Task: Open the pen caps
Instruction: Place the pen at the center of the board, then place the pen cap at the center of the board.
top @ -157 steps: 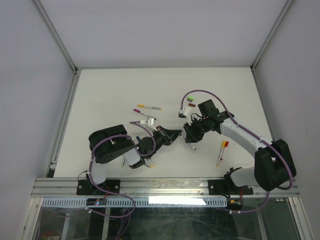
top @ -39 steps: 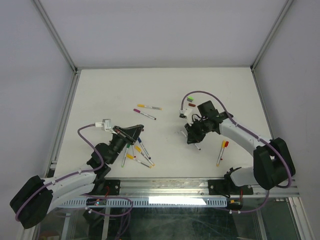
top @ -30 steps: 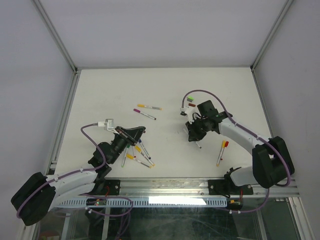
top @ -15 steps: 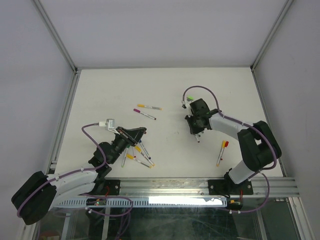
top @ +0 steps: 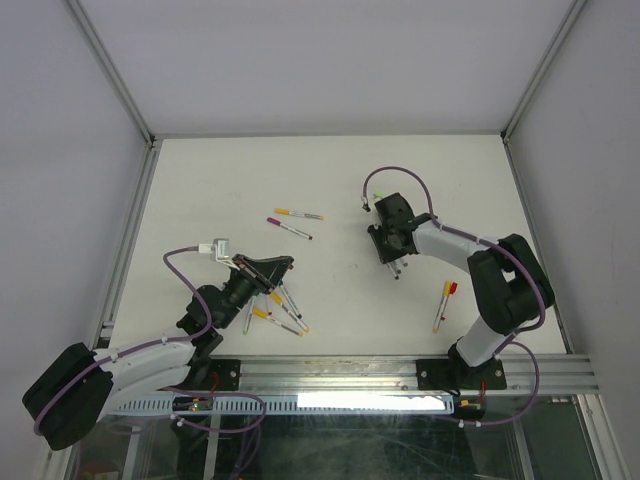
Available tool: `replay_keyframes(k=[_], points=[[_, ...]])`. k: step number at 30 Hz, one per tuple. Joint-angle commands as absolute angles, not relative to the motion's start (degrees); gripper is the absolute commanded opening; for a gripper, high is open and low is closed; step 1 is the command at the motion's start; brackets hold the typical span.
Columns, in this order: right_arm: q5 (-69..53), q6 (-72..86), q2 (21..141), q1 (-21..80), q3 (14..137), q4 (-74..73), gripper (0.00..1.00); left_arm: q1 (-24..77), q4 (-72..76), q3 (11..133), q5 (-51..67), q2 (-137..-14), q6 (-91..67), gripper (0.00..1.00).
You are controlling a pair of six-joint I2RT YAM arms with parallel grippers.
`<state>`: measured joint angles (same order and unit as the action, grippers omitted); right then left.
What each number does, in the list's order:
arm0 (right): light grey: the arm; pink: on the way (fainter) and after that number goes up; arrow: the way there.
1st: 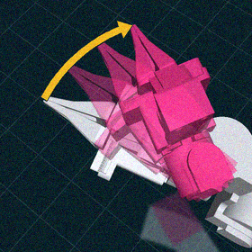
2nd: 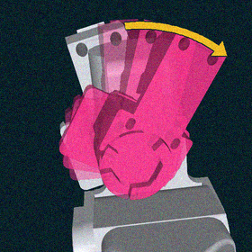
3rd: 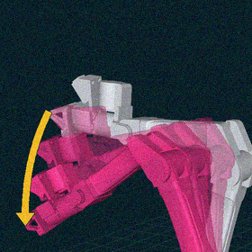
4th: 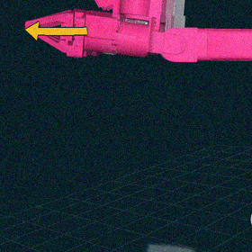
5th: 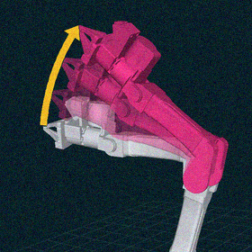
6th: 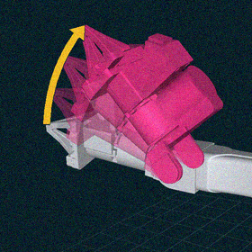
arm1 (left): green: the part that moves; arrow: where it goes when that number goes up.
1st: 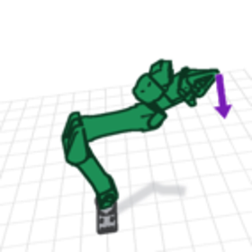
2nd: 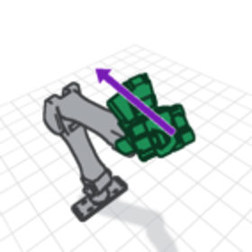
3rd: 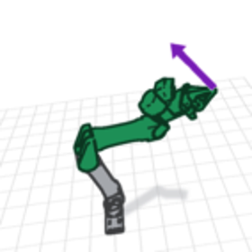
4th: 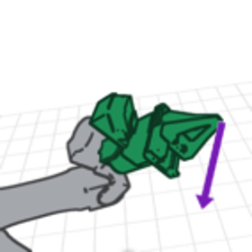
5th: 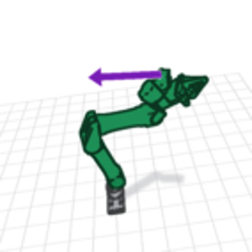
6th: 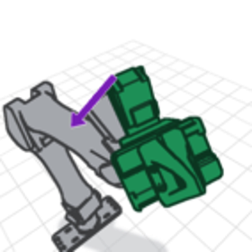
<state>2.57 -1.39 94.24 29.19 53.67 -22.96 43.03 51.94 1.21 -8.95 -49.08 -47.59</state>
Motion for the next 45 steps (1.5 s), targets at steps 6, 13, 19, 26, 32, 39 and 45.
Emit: replay_keyframes(k=[6, 13, 19, 26, 32, 39, 45], points=[[2.9, -2.4, 93.7, 29.5, 55.4, -23.0, 0.27, 42.5, 55.3, 0.8, -7.4, -49.5, -48.4, 0.0], [1.7, -2.8, 89.9, 29.5, 55.0, -22.4, 0.29, 42.5, 55.5, 1.1, -7.1, -49.7, -48.5, 0.0], [0.4, -3.4, 86.0, 29.5, 54.5, -22.2, 0.29, 42.5, 55.2, 1.5, -6.7, -50.0, -48.5, 0.0], [-1.4, -4.3, 81.3, 28.7, 53.6, -21.9, 0.29, 42.5, 55.4, 2.3, -6.0, -51.4, -48.5, 0.0], [-4.6, -5.7, 77.7, 27.5, 53.8, -23.0, 0.29, 42.5, 57.0, 3.5, -4.5, -54.6, -48.9, 0.0], [-12.9, -12.9, 73.8, 24.0, 55.1, -27.6, 0.3, 42.7, 59.1, 7.9, -1.9, -63.2, -50.0, 0.0], [-16.3, -16.1, 67.9, 21.0, 54.6, -27.5, 0.43, 45.1, 59.9, 16.2, -1.4, -76.2, -49.1, 0.0]])
